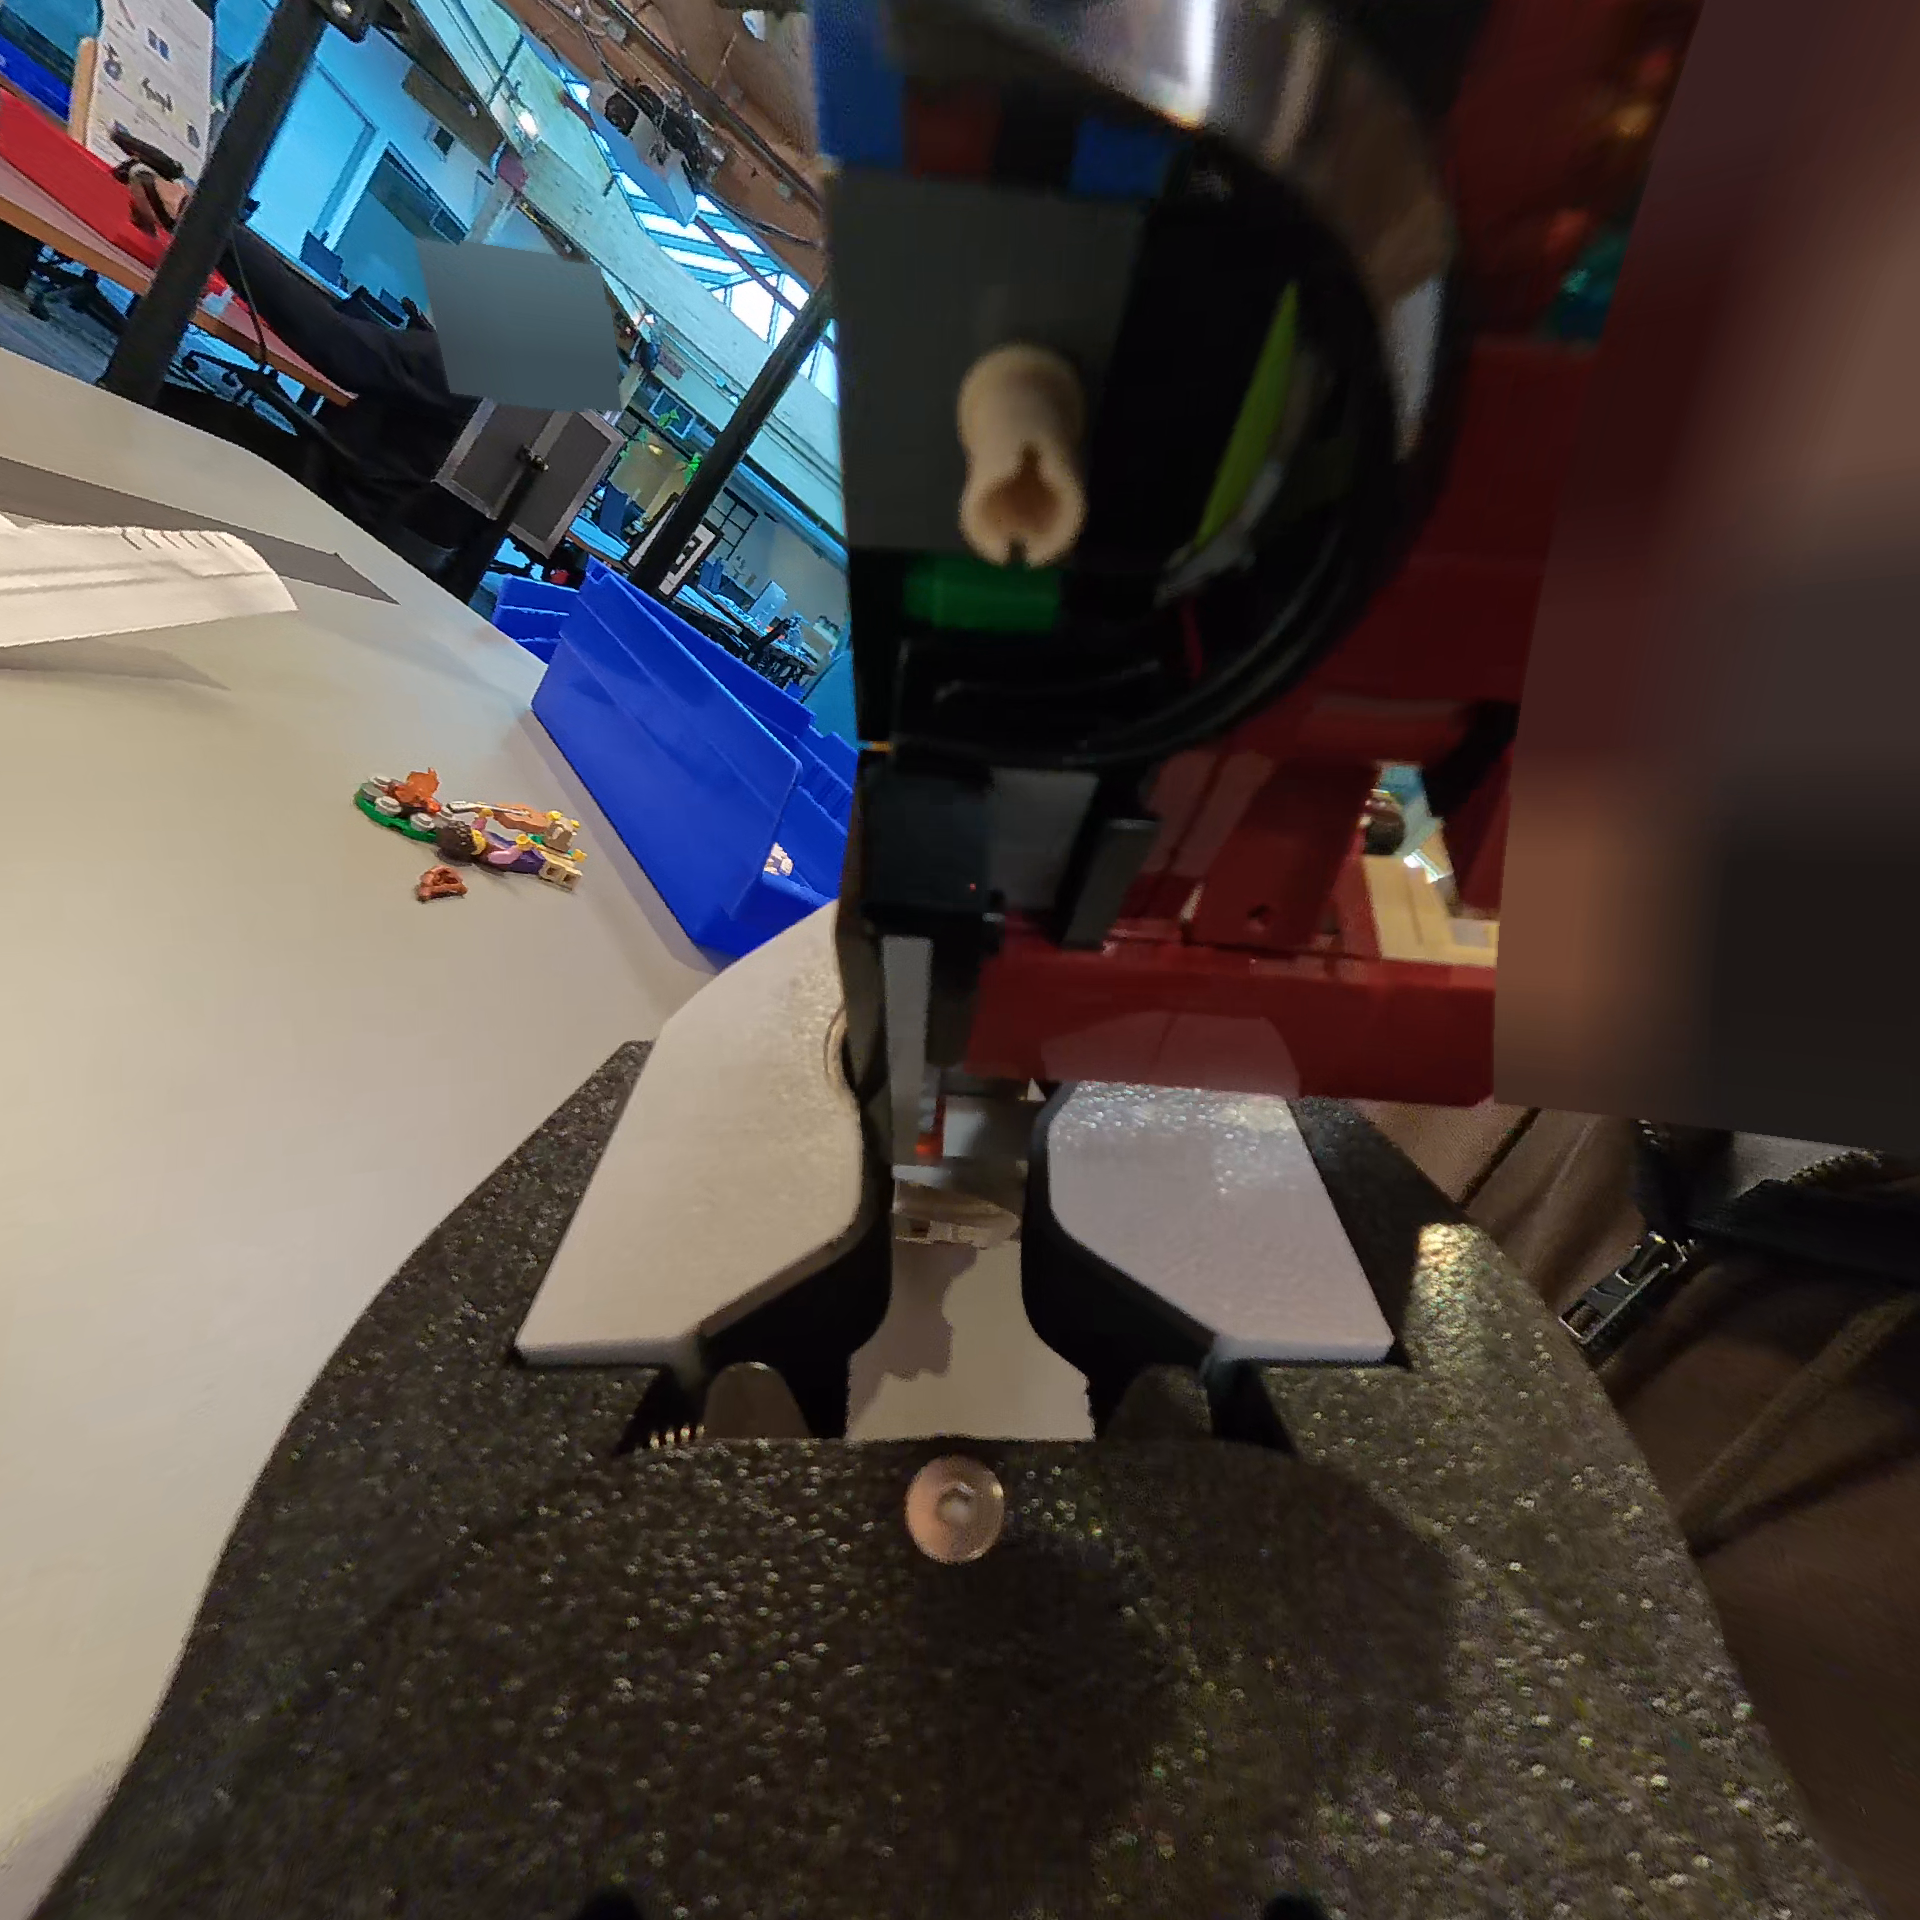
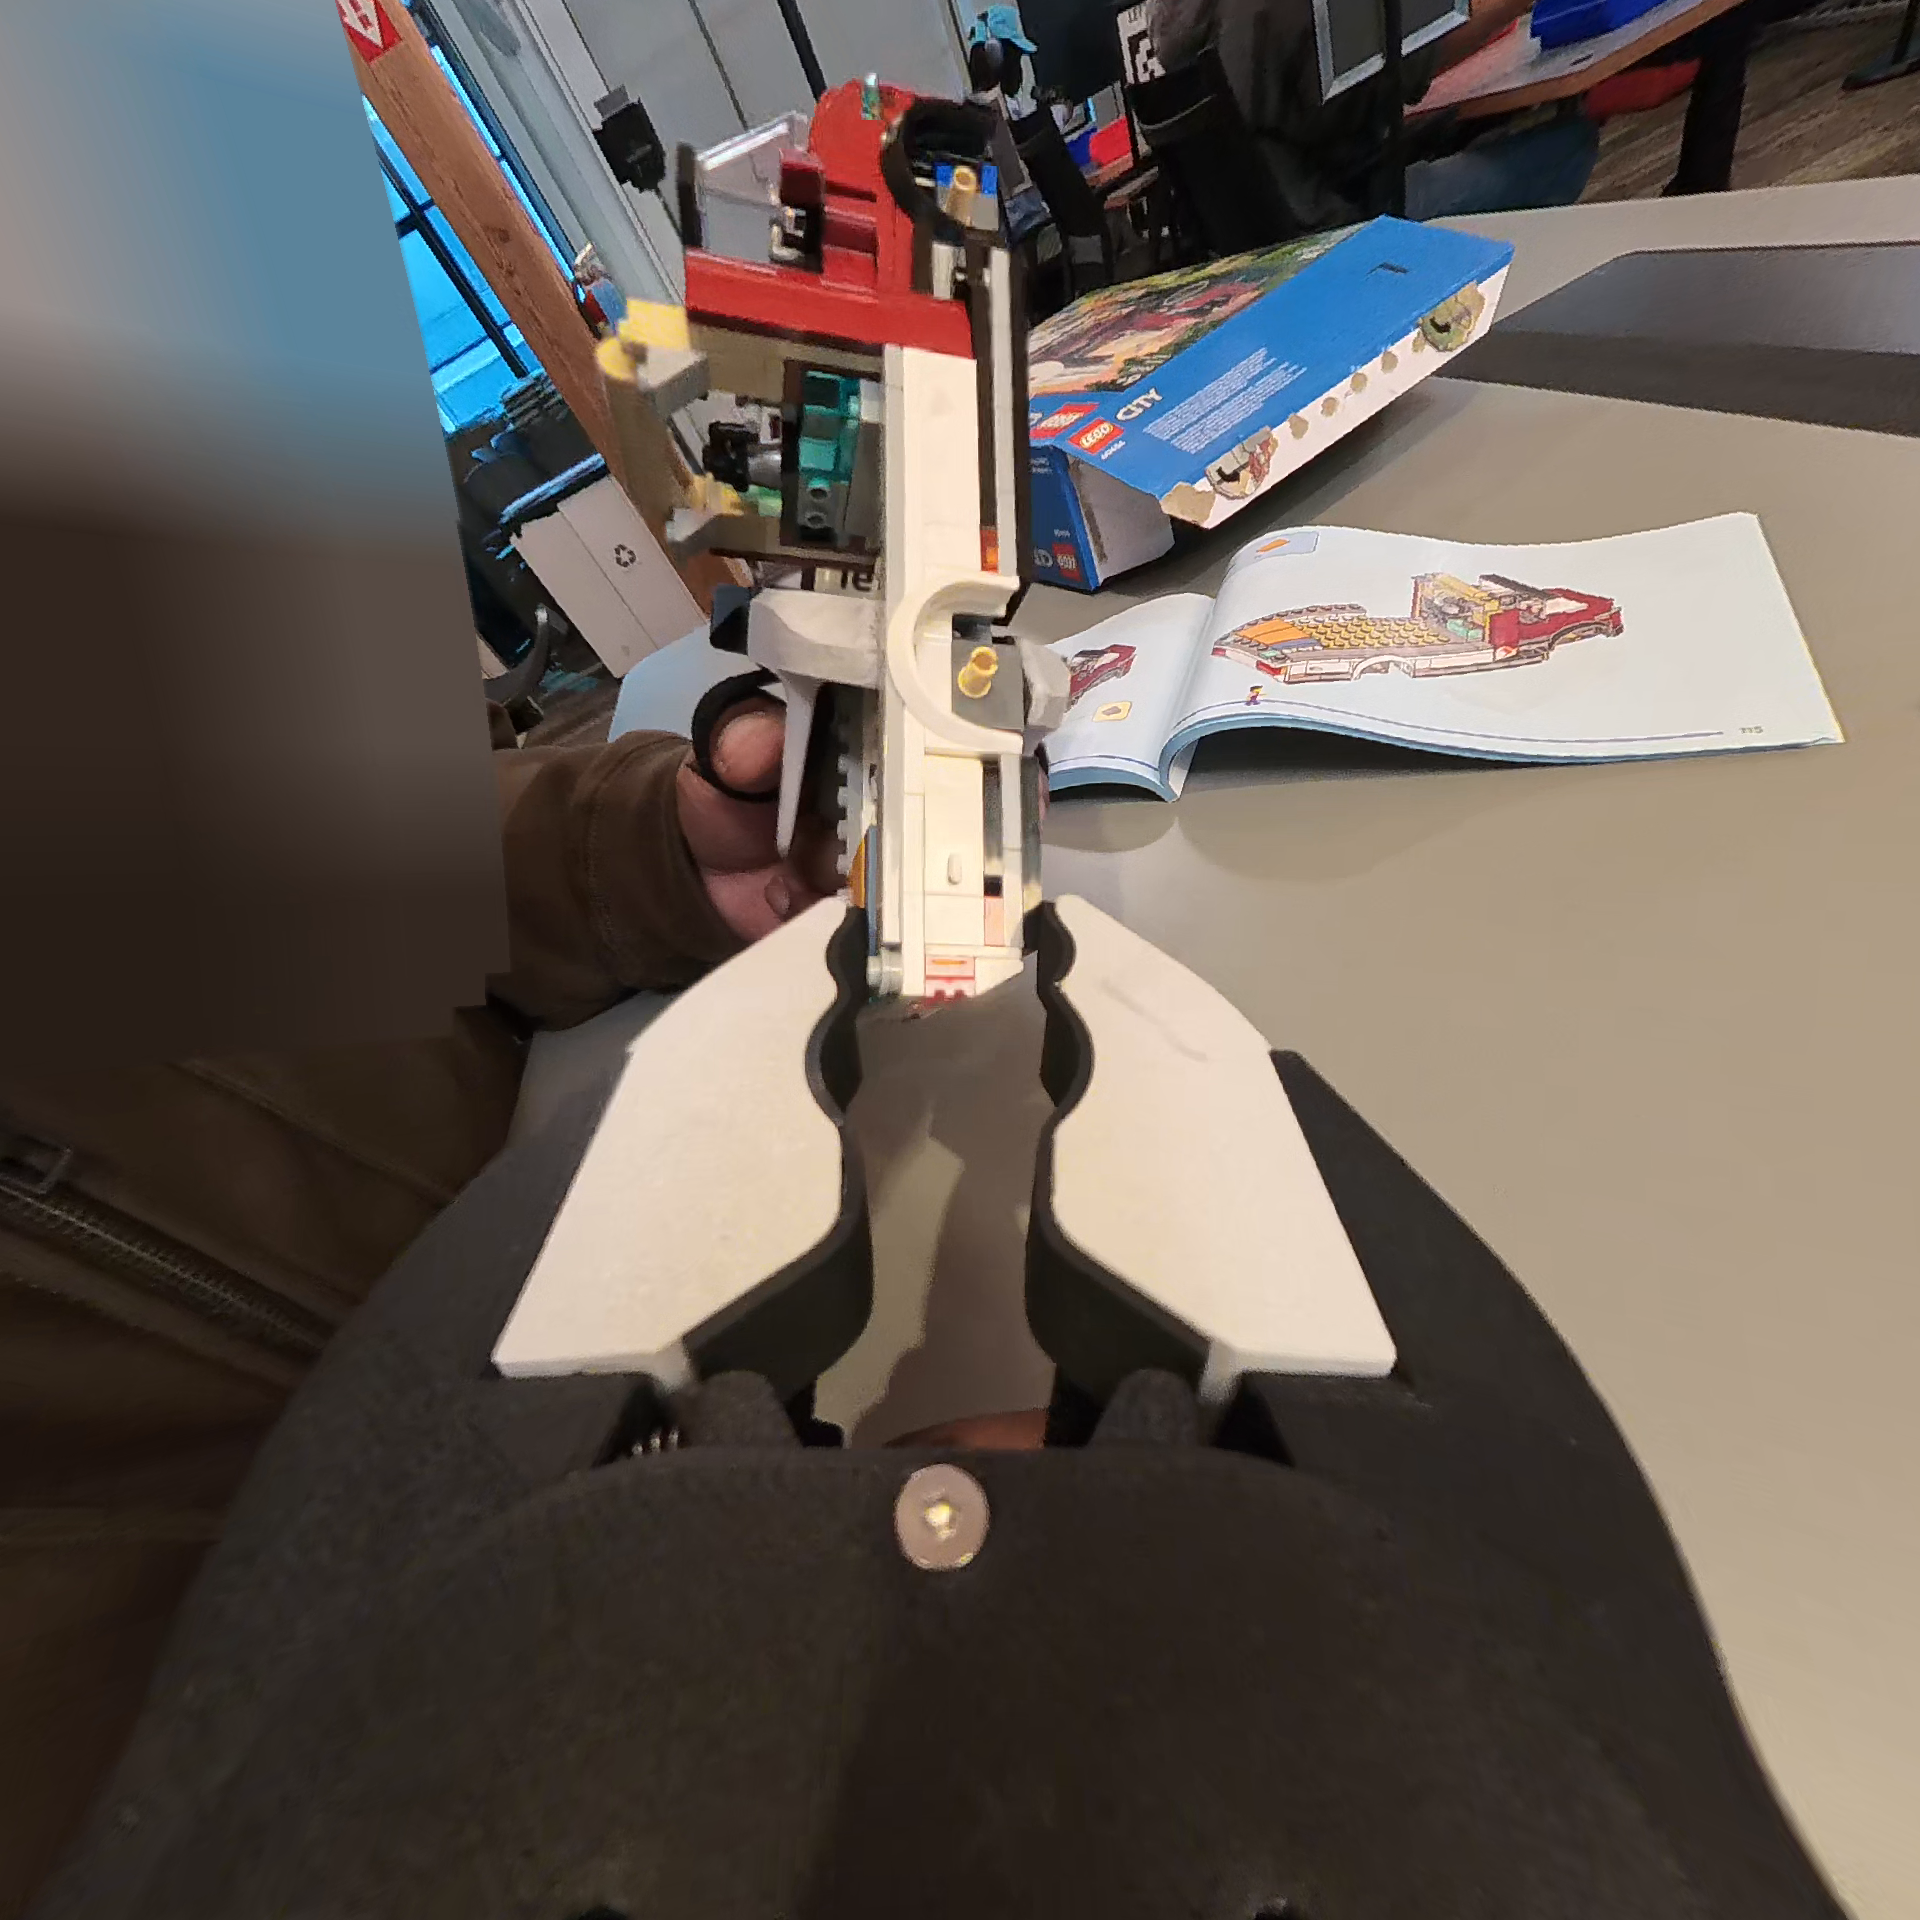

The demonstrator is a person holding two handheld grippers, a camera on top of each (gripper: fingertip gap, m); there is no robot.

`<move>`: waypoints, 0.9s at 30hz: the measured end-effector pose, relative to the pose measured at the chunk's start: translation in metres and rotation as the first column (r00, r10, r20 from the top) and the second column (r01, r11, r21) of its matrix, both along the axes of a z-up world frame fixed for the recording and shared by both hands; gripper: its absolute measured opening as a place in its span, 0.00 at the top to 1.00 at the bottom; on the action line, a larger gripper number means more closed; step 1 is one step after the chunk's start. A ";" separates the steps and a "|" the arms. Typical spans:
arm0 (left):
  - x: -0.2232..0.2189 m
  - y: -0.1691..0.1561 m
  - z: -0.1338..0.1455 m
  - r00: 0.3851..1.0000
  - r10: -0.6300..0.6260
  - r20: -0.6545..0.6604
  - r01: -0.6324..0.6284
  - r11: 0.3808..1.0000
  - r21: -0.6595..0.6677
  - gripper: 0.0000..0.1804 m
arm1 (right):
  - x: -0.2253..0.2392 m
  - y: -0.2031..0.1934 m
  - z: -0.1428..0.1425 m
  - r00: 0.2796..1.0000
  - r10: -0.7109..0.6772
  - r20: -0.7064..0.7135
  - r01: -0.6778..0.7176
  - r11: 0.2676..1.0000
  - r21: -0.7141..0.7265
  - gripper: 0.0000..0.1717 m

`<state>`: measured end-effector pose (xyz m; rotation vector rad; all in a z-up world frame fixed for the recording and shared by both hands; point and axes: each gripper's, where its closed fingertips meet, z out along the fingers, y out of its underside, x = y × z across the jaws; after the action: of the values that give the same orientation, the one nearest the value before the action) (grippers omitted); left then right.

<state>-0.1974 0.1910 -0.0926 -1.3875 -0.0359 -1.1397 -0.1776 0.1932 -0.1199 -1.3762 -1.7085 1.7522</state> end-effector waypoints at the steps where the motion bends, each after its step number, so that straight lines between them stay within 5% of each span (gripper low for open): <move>1: -0.001 0.001 -0.001 1.000 0.008 0.000 -0.008 1.000 -0.011 0.86 | 0.000 0.000 -0.001 1.000 -0.001 0.011 0.001 1.000 -0.006 0.81; 5: -0.009 0.004 -0.005 0.998 0.042 0.048 -0.040 0.998 -0.052 0.87 | 0.002 -0.001 -0.005 0.999 0.024 0.036 -0.025 0.999 0.030 0.70; 20: 0.005 0.018 -0.045 0.941 0.081 0.327 0.077 0.893 -0.444 0.87 | 0.020 0.015 -0.027 0.983 -0.009 0.181 -0.020 0.987 0.159 0.68; 27: 0.063 0.015 -0.064 0.946 -0.024 0.324 0.211 0.802 -0.558 0.87 | 0.036 0.019 -0.023 0.978 0.018 0.206 -0.014 1.000 -0.022 0.71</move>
<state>-0.1340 0.2056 -0.1567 -1.7586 -0.5770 -1.5211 -0.1417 0.2119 -0.1428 -1.6063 -1.8149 1.6896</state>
